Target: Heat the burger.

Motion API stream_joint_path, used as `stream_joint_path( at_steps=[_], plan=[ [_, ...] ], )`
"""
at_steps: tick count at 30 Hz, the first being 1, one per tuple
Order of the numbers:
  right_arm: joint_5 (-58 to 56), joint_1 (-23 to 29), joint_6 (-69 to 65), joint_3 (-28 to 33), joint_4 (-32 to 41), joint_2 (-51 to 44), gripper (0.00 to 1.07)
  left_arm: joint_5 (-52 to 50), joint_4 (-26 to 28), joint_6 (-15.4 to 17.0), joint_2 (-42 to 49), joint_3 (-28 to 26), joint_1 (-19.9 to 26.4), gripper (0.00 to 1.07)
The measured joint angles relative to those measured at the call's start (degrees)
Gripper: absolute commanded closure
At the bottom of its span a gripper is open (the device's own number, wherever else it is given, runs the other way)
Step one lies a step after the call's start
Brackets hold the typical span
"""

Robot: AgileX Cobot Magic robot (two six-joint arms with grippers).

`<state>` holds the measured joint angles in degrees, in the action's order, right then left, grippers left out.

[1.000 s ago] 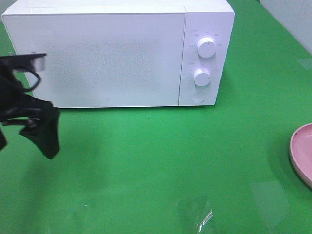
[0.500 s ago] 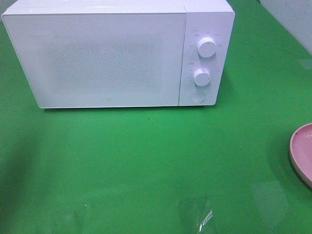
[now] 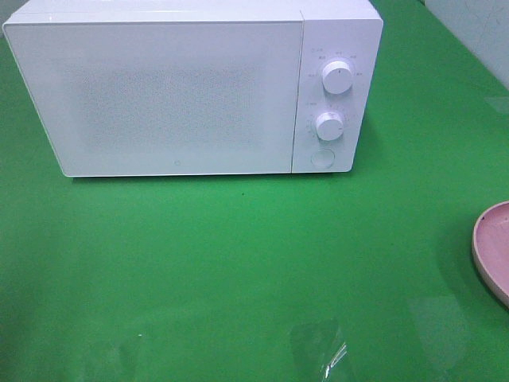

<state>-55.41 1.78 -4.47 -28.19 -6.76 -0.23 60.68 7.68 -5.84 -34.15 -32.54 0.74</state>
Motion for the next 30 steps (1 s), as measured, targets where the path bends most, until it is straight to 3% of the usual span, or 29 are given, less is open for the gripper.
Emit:
stream_joint_path(
  at_steps=[4, 19, 30],
  plan=[
    [0.0, 0.0, 0.0, 0.0, 0.0, 0.0, 0.37, 0.8, -0.5, 0.0, 7.4, 2.5, 0.0, 0.09],
    [0.0, 0.0, 0.0, 0.0, 0.0, 0.0, 0.37, 0.9, 0.0, 0.0, 28.8, 2.6, 0.0, 0.09],
    [0.0, 0.0, 0.0, 0.0, 0.0, 0.0, 0.37, 0.9, 0.6, 0.0, 34.4, 2.6, 0.0, 0.09]
  ],
)
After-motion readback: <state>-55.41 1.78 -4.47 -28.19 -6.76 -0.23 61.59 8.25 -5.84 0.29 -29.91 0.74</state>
